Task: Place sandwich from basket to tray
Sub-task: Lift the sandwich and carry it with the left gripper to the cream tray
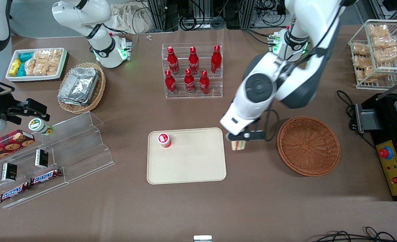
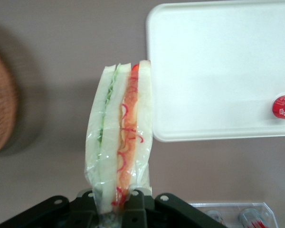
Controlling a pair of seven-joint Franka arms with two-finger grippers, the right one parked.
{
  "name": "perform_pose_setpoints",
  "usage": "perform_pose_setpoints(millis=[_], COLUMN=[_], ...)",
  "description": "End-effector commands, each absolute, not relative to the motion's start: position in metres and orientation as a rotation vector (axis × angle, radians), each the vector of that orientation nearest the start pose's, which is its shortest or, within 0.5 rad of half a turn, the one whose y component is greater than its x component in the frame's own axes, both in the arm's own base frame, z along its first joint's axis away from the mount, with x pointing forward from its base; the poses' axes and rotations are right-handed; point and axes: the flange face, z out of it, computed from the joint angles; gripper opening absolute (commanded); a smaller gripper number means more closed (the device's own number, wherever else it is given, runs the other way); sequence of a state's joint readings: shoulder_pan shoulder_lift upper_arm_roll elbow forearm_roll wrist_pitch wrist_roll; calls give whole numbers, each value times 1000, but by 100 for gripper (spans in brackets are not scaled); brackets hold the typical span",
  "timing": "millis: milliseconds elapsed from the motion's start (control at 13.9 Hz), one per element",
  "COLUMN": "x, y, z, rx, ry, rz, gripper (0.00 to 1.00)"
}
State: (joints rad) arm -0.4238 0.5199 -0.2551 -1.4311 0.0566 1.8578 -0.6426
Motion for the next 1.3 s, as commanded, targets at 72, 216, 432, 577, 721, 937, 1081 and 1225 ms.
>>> perform_pose_setpoints(millis=[72,216,432,577,721,937,1081,1225], x=[574,565,568,569,572,576,578,590], y=[-442,-463,-472,-470,-466,-463,-462,-447], z=[323,280,231,212,212,220,230,255], rx=[-3197,-3199,-3219,-3205,-3206,-3207,-3208,-3205], ry=[85,133,86,95,79,82,73,30], rz=[85,71,-7,-26,-25,-46,-57,-81], gripper=[0,0,0,0,5,100,100,100])
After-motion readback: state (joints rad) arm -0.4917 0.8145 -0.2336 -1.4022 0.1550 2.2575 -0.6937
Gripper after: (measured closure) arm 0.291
